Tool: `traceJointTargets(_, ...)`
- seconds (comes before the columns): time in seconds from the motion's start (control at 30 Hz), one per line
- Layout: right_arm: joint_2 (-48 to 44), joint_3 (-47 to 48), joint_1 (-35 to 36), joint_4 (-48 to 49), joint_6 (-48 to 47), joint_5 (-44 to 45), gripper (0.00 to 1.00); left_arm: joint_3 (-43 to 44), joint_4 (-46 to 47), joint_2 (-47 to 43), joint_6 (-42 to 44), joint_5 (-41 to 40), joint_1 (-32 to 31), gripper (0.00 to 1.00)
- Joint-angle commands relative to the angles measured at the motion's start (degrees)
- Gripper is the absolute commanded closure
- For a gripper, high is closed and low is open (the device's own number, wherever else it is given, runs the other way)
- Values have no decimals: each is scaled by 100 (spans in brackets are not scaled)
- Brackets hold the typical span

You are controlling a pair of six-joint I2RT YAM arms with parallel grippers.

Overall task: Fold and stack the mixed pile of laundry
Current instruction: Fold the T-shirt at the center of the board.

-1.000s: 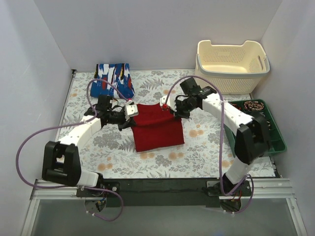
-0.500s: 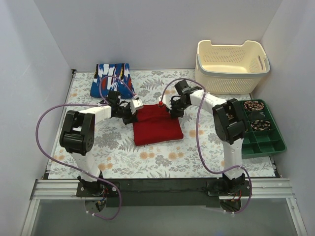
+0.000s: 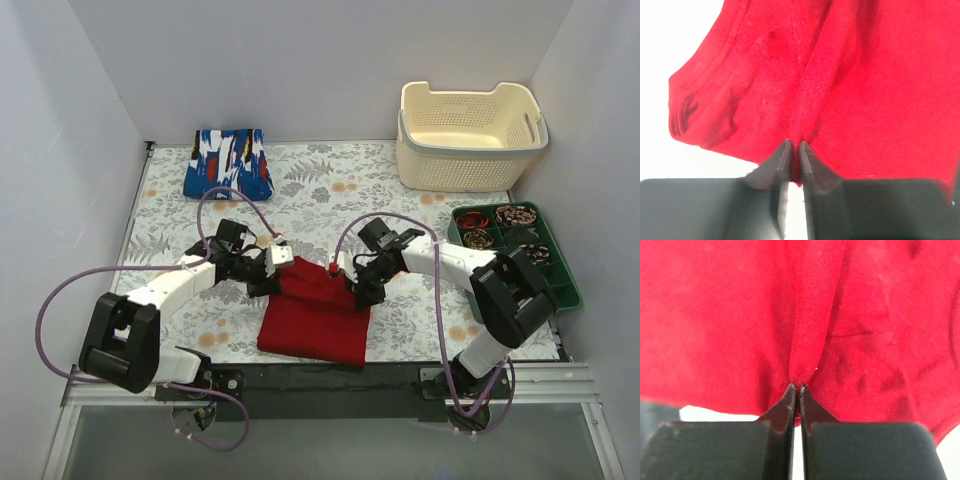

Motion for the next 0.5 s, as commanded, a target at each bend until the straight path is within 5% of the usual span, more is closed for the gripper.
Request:
traceJointTargets(0.0, -275, 13, -22, -213, 682, -285, 79, -68, -424, -578, -24, 334, -51, 75)
traceJointTargets(0.03, -257, 101, -75, -266, 691, -371, 70, -15, -381, -632, -41, 343, -60, 70)
traceJointTargets(0.07, -239, 224, -258, -449, 700, -494, 46, 55, -337, -702, -68, 343, -51, 66)
traceJointTargets(0.1, -213, 452, -390, -529, 796, -817, 33, 125, -284, -702, -85, 360, -51, 61)
traceJointTargets(0.17, -134, 734, -784, -617, 1015, -1214, 21, 380, -310, -676, 2, 587, -60, 56)
traceJointTargets(0.23, 129, 1189, -945, -618, 1384, -1637, 21, 529, -301, -650, 133, 729, -182, 55)
traceJointTargets(0.47, 1403, 2228, -937, -294, 2351, -2165, 55, 609, 568, 26, -50, 624, -956, 56)
